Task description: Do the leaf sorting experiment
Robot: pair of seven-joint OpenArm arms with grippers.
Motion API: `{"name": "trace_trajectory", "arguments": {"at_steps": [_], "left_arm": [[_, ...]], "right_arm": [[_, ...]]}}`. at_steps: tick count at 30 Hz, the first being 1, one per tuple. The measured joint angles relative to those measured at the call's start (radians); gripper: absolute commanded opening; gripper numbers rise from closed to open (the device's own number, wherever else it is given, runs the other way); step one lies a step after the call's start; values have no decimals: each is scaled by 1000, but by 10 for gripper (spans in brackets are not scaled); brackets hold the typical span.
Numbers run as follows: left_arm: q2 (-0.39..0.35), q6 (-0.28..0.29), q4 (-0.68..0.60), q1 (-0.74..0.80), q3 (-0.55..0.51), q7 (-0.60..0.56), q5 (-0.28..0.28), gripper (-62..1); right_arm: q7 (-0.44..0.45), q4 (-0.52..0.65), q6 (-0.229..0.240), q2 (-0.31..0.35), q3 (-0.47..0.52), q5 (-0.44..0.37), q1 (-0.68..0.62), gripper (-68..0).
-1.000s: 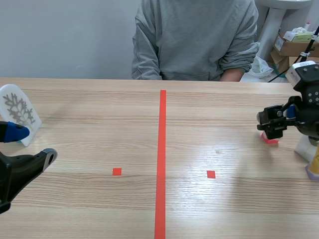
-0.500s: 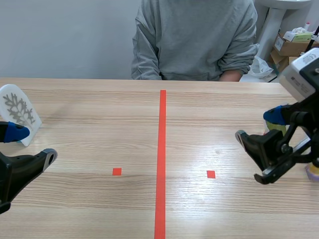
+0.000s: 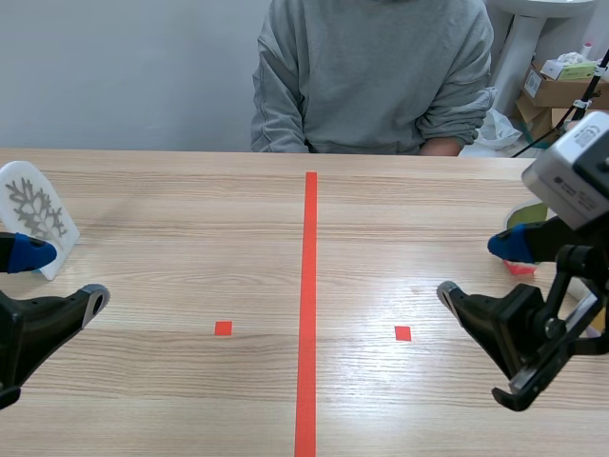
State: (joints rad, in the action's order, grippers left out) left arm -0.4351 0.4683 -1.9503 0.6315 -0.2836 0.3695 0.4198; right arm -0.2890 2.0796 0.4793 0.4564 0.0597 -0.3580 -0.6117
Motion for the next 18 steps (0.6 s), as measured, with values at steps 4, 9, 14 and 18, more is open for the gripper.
{"name": "trace_trajectory", "arguments": {"at_steps": [4, 9, 14, 18], "left_arm": [[0, 0, 0, 0, 0, 0, 0, -181], [0, 0, 0, 0, 0, 0, 0, -181], [0, 0, 0, 0, 0, 0, 0, -181], [0, 0, 0, 0, 0, 0, 0, -181]], "right_arm": [[4, 0, 0, 1, 0, -18, 2, -290], [15, 0, 1, 1, 0, -62, 2, -290], [15, 0, 8, 1, 0, -73, 2, -290], [31, 0, 9, 1, 0, -89, 2, -290]]}}
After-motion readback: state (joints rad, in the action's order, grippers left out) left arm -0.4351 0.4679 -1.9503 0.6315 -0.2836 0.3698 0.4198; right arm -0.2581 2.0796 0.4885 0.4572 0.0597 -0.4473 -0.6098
